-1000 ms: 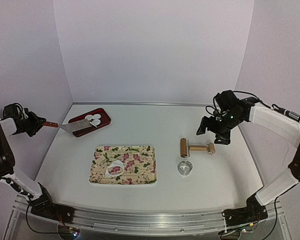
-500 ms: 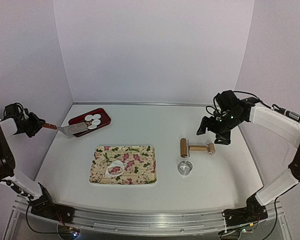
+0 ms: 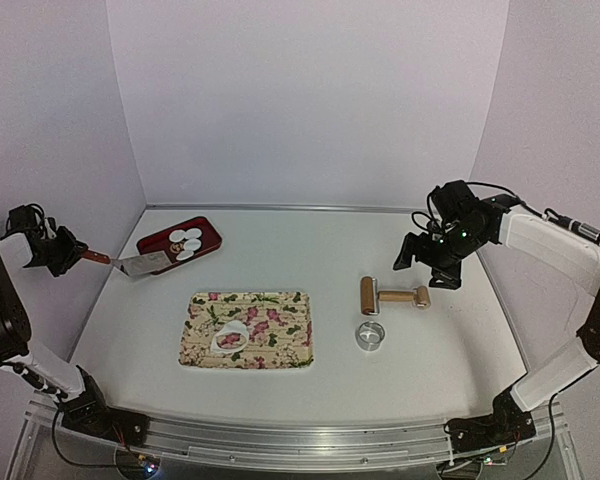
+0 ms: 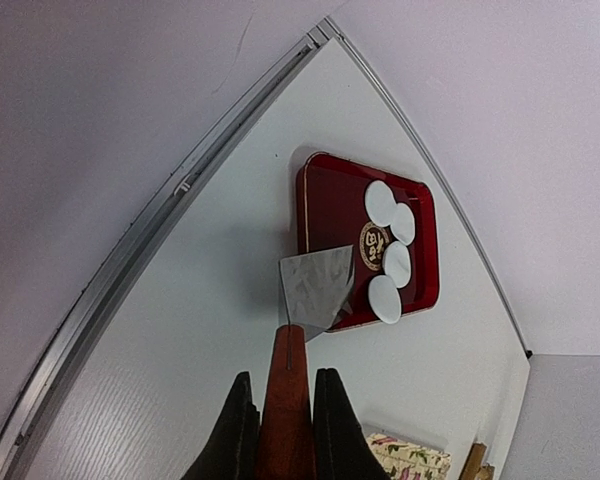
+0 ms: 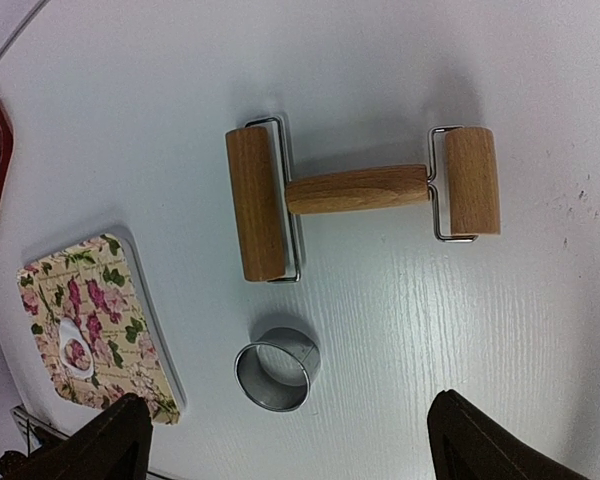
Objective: Roll out the dumpling wrappers from the dough
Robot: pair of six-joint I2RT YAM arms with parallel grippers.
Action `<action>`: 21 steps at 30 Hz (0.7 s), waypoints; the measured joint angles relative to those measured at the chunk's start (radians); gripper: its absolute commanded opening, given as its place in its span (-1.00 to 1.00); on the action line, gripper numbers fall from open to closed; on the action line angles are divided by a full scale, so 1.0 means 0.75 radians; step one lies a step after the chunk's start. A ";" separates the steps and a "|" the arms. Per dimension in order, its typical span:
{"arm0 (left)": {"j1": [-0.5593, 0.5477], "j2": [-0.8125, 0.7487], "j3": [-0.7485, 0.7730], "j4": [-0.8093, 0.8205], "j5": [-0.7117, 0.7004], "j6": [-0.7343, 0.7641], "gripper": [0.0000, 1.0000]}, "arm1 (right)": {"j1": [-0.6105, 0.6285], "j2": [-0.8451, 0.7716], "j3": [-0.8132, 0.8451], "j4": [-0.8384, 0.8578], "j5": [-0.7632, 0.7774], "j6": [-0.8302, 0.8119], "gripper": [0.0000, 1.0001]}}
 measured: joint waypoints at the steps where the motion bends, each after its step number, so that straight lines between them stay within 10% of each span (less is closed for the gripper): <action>1: 0.000 -0.001 0.006 -0.013 -0.001 0.001 -1.00 | 0.000 0.000 0.001 -0.001 0.000 -0.003 0.93; 21: 0.000 -0.032 0.119 -0.195 -0.028 -0.060 -1.00 | 0.000 0.011 0.060 -0.005 0.003 -0.052 0.92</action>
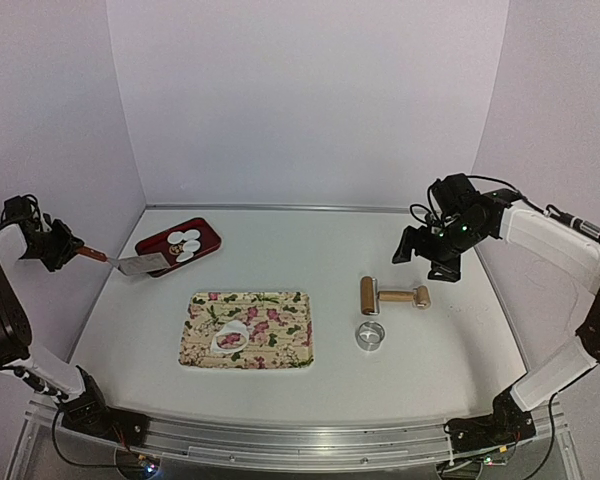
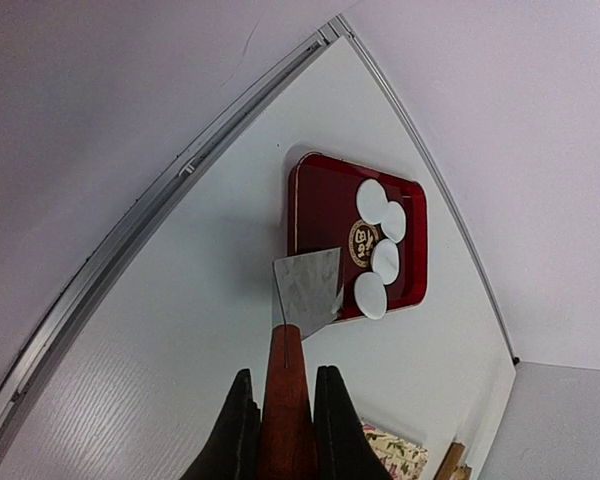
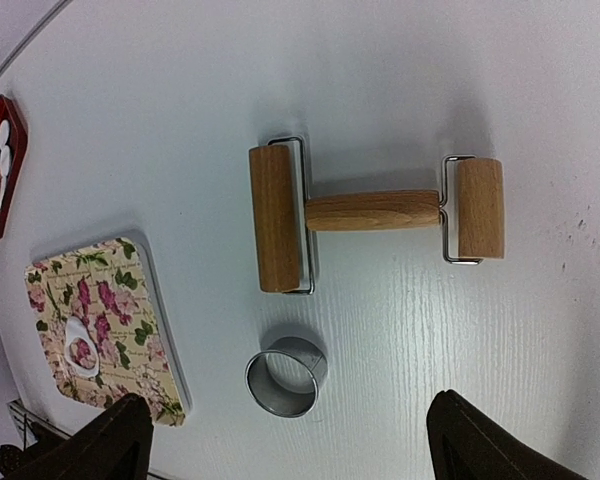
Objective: Roll out the dumpling wrappers from the dough
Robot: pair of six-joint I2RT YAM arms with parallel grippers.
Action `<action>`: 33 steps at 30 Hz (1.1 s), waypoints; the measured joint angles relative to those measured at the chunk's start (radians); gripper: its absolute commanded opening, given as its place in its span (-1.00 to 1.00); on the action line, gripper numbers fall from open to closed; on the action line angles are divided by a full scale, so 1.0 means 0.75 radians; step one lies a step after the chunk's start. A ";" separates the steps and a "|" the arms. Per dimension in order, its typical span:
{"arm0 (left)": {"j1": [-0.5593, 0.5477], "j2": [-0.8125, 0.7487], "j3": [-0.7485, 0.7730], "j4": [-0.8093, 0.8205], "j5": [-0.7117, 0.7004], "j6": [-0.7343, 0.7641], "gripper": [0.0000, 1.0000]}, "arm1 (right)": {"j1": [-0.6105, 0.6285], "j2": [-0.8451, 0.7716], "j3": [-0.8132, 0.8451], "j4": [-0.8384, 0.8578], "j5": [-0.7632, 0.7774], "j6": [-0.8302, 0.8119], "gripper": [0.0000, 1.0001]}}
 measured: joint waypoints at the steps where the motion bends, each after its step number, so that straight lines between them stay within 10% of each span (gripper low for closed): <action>1: -0.001 -0.001 0.002 -0.002 0.003 -0.008 -1.00 | 0.000 0.000 0.000 0.000 0.000 0.000 0.92; 15: -0.105 -0.034 0.028 -0.046 -0.023 -0.163 -1.00 | 0.000 0.026 0.024 -0.001 -0.001 -0.016 0.91; 33: -0.200 -0.154 0.150 0.401 -0.074 -0.205 -1.00 | 0.000 0.040 0.040 -0.001 -0.011 -0.019 0.90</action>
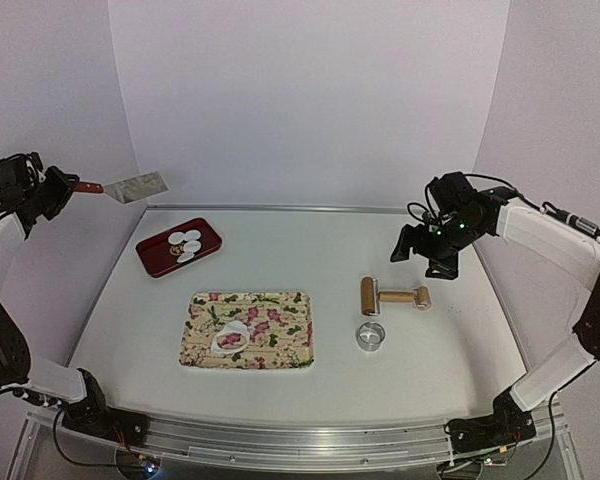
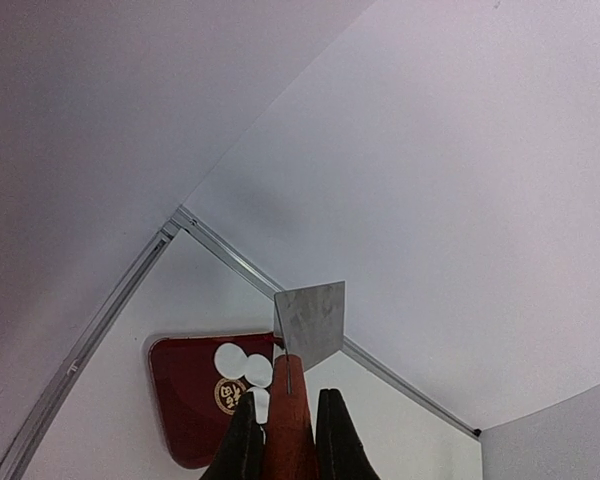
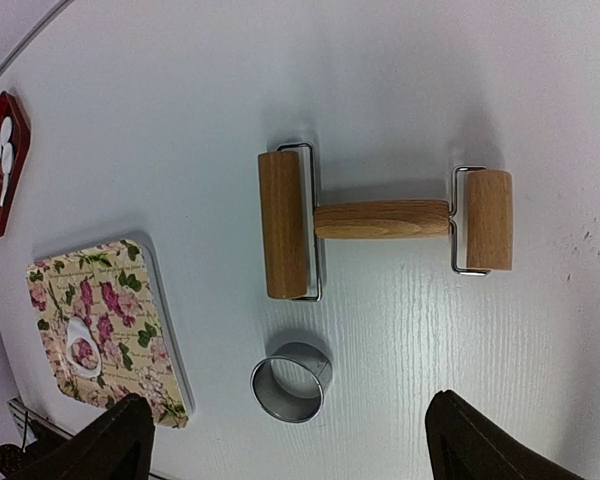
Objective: Roll out the dumpling wrappers from the dough
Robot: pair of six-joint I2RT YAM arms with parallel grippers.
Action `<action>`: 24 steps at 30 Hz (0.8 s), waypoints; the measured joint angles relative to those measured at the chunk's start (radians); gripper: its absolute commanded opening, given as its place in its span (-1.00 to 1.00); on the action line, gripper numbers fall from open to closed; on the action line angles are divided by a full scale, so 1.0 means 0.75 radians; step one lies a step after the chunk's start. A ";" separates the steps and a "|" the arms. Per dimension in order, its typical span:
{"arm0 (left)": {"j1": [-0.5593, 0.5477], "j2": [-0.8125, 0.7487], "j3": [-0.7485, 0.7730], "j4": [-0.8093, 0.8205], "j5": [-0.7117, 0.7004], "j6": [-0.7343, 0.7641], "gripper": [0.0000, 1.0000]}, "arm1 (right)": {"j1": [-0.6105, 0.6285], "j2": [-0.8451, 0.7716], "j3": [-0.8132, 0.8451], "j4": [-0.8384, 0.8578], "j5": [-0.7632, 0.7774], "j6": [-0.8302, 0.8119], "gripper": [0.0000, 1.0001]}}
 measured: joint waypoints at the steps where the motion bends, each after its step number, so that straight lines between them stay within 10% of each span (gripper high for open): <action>1: -0.013 0.002 0.000 0.002 -0.004 0.000 -1.00 | 0.000 0.000 0.000 0.000 0.000 0.000 0.90; 24: -0.819 0.460 -0.013 0.149 -0.116 -0.031 -1.00 | 0.000 0.000 0.000 0.000 0.012 0.000 0.90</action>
